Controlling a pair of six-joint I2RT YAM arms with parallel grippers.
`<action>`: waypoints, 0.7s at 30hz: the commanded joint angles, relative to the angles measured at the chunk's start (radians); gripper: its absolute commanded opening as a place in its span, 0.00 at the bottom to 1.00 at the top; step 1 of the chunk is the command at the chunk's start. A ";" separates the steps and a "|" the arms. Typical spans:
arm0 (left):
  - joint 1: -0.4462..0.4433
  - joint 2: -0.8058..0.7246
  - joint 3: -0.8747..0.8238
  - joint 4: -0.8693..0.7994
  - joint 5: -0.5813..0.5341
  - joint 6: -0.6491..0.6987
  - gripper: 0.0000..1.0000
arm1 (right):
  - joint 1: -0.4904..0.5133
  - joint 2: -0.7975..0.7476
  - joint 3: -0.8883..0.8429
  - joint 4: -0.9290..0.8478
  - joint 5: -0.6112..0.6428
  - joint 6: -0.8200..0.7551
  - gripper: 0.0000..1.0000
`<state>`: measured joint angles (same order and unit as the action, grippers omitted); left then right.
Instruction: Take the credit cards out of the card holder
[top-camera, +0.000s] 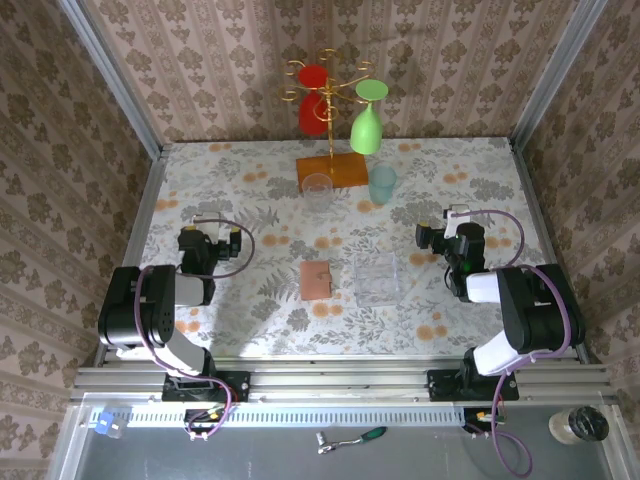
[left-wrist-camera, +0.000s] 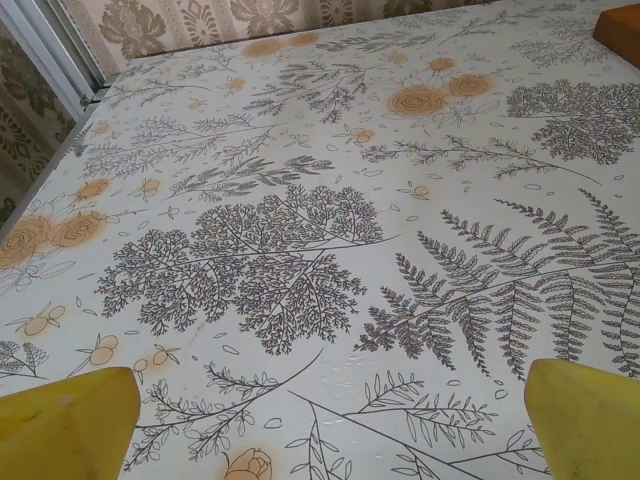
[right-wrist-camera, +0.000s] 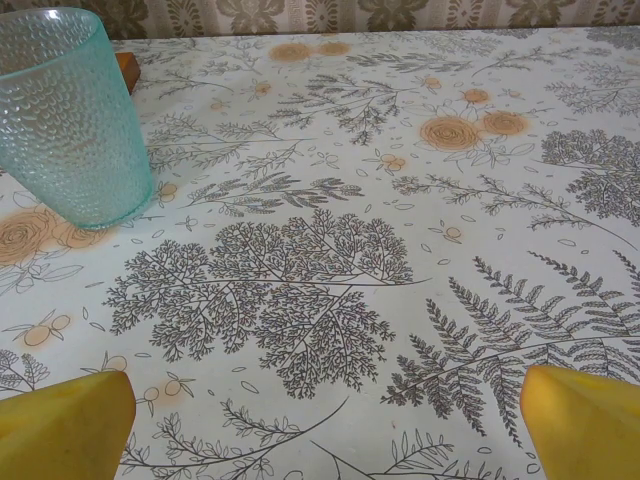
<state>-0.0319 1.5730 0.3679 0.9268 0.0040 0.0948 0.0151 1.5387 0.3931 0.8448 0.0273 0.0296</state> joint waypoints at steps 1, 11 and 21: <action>0.002 -0.017 0.017 0.005 -0.002 -0.006 1.00 | 0.010 -0.011 0.016 0.004 0.033 -0.007 1.00; 0.004 -0.016 0.019 -0.002 0.001 -0.010 1.00 | 0.009 -0.011 0.017 0.002 0.031 -0.004 1.00; 0.020 -0.017 0.025 -0.012 -0.014 -0.033 1.00 | 0.002 -0.009 0.021 -0.004 0.026 0.001 1.00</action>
<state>-0.0177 1.5730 0.3683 0.9184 -0.0036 0.0822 0.0177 1.5391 0.3931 0.8448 0.0307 0.0296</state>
